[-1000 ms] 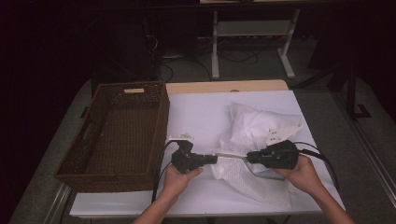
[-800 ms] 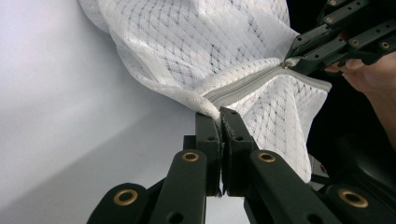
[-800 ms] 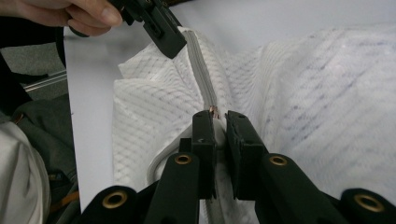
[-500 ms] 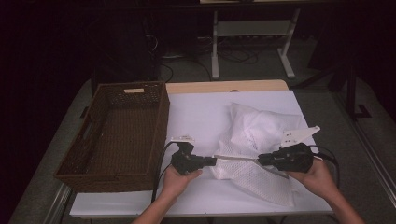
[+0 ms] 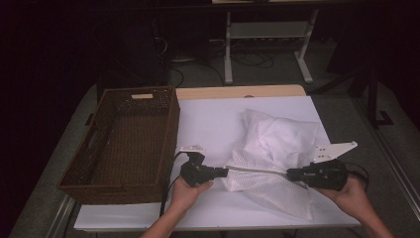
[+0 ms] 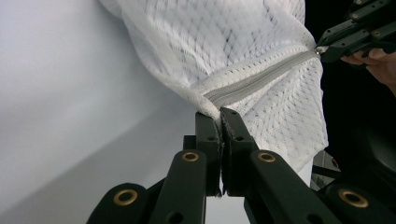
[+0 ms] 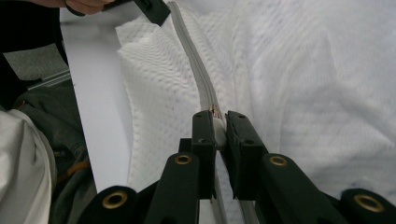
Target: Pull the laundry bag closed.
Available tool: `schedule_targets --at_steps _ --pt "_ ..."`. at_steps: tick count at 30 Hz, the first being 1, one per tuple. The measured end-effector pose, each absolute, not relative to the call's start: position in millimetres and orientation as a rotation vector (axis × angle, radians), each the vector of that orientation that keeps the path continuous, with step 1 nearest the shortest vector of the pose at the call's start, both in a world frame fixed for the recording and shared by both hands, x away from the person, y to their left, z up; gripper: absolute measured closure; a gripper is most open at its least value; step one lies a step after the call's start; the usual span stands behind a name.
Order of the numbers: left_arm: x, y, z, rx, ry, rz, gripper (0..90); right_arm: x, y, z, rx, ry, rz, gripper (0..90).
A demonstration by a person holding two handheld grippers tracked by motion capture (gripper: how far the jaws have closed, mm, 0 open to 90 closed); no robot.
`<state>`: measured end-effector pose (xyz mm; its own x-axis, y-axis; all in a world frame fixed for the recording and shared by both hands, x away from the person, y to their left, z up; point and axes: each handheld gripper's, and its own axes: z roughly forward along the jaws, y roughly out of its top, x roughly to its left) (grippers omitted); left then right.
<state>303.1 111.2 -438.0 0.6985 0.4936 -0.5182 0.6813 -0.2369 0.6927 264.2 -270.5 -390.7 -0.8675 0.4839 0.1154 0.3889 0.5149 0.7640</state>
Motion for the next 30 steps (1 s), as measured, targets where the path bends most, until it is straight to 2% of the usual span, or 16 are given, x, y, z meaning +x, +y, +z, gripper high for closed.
schedule_targets --at_steps 11,30 --pt "286.8 121.5 -452.1 1.893 0.944 -0.252 87.7 263.9 -298.3 -416.3 0.853 2.637 1.281 81.5" --pt "263.5 120.3 -456.2 1.912 0.896 -0.240 87.8 255.3 -347.7 -445.3 1.027 2.572 1.188 81.4"
